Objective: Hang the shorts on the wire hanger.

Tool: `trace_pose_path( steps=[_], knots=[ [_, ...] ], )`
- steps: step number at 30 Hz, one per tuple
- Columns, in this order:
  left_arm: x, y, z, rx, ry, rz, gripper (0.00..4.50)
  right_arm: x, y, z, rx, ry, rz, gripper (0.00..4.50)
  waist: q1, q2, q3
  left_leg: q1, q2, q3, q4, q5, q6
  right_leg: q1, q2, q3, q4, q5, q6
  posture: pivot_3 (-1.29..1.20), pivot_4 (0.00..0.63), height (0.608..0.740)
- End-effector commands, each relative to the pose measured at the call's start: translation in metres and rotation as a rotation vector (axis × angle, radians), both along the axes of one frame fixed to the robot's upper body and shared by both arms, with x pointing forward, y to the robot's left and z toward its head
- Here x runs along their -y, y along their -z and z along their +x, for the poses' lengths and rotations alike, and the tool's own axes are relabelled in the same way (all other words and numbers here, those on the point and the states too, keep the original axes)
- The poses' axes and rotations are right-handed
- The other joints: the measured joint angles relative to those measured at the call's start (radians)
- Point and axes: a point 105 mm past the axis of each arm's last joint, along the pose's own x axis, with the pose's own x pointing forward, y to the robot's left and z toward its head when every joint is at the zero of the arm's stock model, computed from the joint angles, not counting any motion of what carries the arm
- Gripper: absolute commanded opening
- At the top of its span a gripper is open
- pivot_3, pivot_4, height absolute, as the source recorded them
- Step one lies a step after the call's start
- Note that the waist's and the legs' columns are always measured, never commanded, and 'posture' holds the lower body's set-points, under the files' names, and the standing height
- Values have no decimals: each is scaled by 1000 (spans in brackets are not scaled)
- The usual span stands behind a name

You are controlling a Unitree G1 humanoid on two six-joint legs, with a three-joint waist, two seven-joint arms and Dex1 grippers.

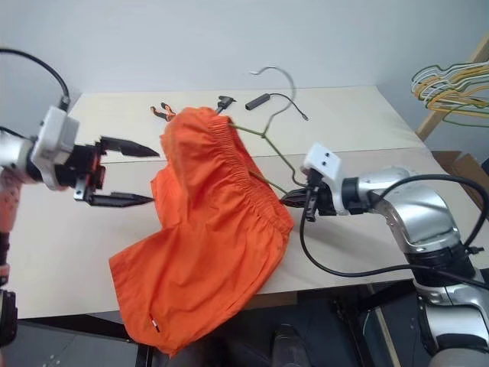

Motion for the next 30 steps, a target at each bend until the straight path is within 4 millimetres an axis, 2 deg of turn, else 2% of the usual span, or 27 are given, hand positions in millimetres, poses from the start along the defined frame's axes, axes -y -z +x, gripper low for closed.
trace_pose_path(
  steps=[1,6,12,21,24,30],
  knots=[
    [-4,-11,5,79,12,55,4477,-11,-11,-5,69,-70,-84,0,-2,0,-1,-1,0,1,0,0,0,-1,0,0,0,0,0,-100,49,740],
    [7,-12,13,102,59,69,4477,-20,-10,-8,74,-118,-174,0,-7,0,-2,-7,0,4,2,1,-1,-5,0,-1,2,0,0,-112,42,740],
    [17,10,18,90,123,188,4477,-26,-9,-5,77,-146,-234,0,-24,-1,-6,-9,0,4,4,0,0,-6,0,-1,4,1,2,-132,36,740],
    [18,39,33,75,153,416,4477,-27,-4,-4,77,-163,-287,0,-27,0,-7,-9,0,5,4,0,0,-6,0,0,4,1,2,-144,41,740],
    [18,48,35,80,175,470,3909,-27,-5,-3,77,-160,-289,0,-32,0,-7,-9,0,5,5,0,0,-7,0,0,5,1,2,-150,43,740],
    [26,51,39,91,195,468,1979,-28,-8,-3,76,-159,-294,0,-44,0,-8,-10,1,4,8,0,1,-7,0,0,5,1,2,-161,42,740]
  ],
)
